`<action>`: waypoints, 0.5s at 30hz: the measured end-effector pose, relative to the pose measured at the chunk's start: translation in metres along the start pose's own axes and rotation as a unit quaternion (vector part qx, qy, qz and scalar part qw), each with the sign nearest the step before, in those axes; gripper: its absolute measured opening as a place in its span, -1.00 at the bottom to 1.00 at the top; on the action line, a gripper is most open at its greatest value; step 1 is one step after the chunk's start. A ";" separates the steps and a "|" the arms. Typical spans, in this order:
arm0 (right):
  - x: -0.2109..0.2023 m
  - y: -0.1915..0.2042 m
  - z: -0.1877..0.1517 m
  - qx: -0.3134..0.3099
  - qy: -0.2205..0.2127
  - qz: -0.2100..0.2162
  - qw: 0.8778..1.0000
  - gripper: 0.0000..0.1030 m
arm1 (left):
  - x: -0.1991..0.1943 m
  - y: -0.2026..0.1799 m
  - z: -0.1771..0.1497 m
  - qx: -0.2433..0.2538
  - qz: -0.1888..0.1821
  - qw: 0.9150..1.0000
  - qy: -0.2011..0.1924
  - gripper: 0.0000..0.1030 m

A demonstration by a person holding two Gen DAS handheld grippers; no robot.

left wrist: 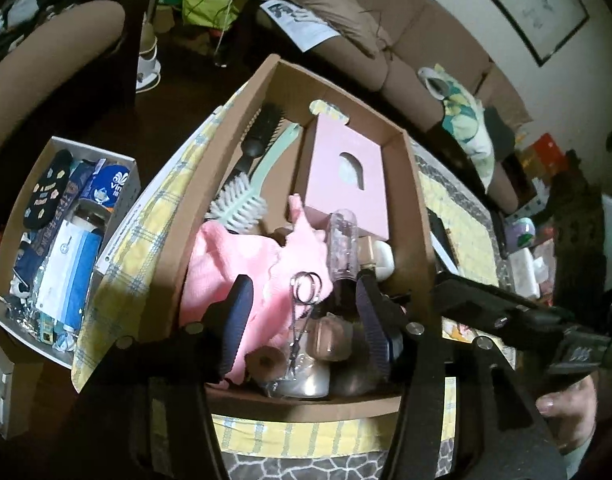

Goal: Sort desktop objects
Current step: 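Carry the wire clip and scrunchie into the cardboard box and release, then move both tools back over the table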

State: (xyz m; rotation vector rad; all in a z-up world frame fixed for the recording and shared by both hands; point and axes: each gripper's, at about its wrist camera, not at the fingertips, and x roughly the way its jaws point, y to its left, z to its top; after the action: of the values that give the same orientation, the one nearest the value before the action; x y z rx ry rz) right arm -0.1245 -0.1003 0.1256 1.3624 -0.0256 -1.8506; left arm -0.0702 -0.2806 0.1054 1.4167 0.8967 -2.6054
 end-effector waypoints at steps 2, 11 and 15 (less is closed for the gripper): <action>-0.014 0.005 0.000 -0.010 -0.009 -0.010 1.000 0.77 | -0.001 -0.004 -0.001 0.005 -0.002 1.000 0.000 -0.01; -0.079 -0.005 -0.025 -0.021 -0.073 -0.062 0.995 0.89 | -0.003 -0.037 -0.009 0.051 -0.013 0.999 -0.005 0.51; -0.107 -0.042 -0.046 0.012 -0.109 -0.101 0.989 0.92 | -0.002 -0.065 -0.015 0.077 -0.035 0.996 -0.007 0.59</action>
State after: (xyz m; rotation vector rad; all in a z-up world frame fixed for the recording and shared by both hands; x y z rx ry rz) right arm -0.1035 0.0131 0.1718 1.2103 -0.0227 -2.1700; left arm -0.0774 -0.2194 0.1308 1.4248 0.7728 -2.7878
